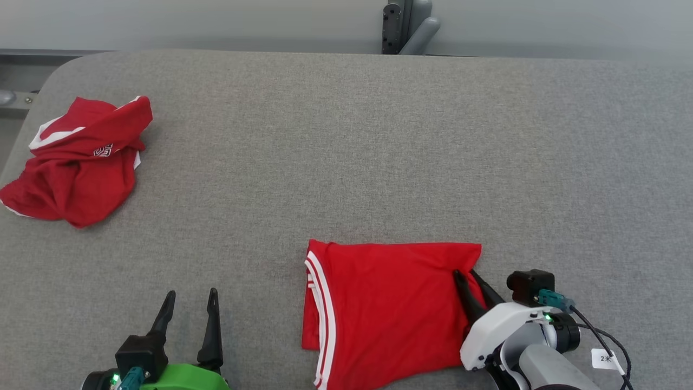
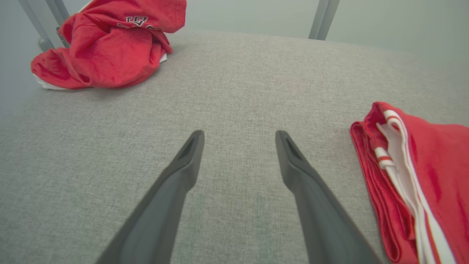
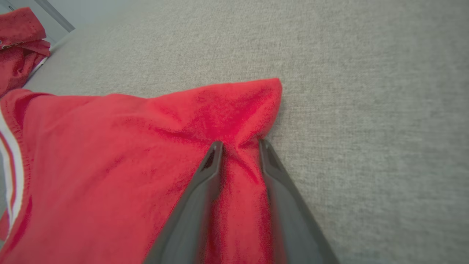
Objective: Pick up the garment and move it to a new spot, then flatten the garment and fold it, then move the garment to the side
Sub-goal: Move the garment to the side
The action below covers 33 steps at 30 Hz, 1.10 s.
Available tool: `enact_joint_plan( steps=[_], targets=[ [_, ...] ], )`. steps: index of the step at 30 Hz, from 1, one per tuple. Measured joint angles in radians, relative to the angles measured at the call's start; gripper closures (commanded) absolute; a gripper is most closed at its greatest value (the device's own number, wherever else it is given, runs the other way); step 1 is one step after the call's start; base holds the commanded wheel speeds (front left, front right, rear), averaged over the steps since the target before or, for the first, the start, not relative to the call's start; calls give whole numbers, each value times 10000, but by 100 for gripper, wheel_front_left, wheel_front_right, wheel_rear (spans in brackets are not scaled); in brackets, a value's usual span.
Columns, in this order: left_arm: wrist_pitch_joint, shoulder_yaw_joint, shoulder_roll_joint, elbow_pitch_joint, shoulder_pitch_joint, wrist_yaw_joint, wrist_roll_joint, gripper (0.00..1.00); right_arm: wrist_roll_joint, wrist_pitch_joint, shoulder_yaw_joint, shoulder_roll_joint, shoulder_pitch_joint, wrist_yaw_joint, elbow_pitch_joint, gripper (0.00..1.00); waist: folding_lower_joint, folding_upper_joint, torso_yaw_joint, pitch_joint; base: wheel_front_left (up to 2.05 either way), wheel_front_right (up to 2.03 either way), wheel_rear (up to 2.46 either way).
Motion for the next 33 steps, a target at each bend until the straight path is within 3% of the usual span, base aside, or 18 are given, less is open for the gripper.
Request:
enact_joint_plan(
  steps=[7, 14, 22, 33],
  targets=[
    [0, 48, 2, 0, -45, -63, 73, 0, 107, 31, -245, -125, -153, 17, -316, 100, 0, 1, -138, 118, 0, 0, 0],
    [0, -217, 4, -40, -60, -174, 98, 0, -385, 33, -1039, -245, 76, 12, -784, 100, 0, 0, -904, -31, 0, 0, 0],
    [0, -577, -2, -86, -172, -259, 84, 0, -573, 33, -1152, -178, 298, 12, -878, 100, 0, 1, -2403, -185, 0, 0, 0],
    [0, -934, -4, -138, -845, -364, 477, 0, -424, 33, -769, -13, 350, 12, -1361, 100, 0, -1, -5000, -46, 0, 0, 0]
  ],
)
